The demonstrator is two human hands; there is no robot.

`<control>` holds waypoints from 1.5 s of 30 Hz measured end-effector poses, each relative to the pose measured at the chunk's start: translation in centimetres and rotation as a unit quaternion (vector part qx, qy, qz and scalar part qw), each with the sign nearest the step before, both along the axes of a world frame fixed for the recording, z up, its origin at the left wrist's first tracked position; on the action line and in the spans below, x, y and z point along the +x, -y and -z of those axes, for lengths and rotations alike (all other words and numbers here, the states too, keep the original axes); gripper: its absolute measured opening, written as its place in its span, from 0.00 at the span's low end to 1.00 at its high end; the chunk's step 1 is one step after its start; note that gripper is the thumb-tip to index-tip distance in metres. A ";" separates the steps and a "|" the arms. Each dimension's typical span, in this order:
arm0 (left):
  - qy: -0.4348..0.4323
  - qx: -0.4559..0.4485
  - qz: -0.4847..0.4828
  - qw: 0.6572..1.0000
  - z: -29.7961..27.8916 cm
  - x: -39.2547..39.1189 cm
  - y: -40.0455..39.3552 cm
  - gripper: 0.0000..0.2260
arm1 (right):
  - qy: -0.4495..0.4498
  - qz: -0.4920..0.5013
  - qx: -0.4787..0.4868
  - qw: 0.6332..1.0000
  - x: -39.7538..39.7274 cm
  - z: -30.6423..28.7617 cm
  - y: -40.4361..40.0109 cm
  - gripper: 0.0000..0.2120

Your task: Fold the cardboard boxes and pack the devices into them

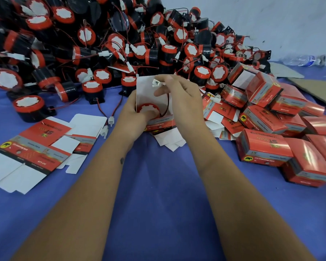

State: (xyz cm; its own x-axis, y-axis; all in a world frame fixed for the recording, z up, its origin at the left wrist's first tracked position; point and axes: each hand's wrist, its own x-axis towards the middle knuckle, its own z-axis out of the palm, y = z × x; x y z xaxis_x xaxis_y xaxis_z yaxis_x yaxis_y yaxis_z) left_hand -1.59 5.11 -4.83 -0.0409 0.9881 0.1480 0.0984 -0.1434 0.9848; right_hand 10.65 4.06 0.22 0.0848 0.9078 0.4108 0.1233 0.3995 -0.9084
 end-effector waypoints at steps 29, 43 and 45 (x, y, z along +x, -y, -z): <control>-0.012 0.029 -0.083 0.996 0.6 0.4 -0.3 0.24 | 0.350 0.079 0.128 0.925 2.1 2.4 -1.7 0.20; 0.096 -0.008 -0.034 0.995 -0.1 1.0 -0.2 0.13 | 0.274 -0.004 0.019 0.961 2.6 3.0 -2.2 0.10; 0.156 -0.023 -0.028 0.987 -0.4 0.7 -0.5 0.17 | 0.289 0.010 0.023 0.957 2.6 3.2 -2.3 0.09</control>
State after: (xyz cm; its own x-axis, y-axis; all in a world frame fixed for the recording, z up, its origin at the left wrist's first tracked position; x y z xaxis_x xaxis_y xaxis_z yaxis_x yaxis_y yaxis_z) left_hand -0.93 5.56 -4.47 -0.1315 0.9886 0.0738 -0.2050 -0.0999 0.9737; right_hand 13.20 6.31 -2.96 -0.1504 0.8884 0.4336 0.6078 0.4290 -0.6682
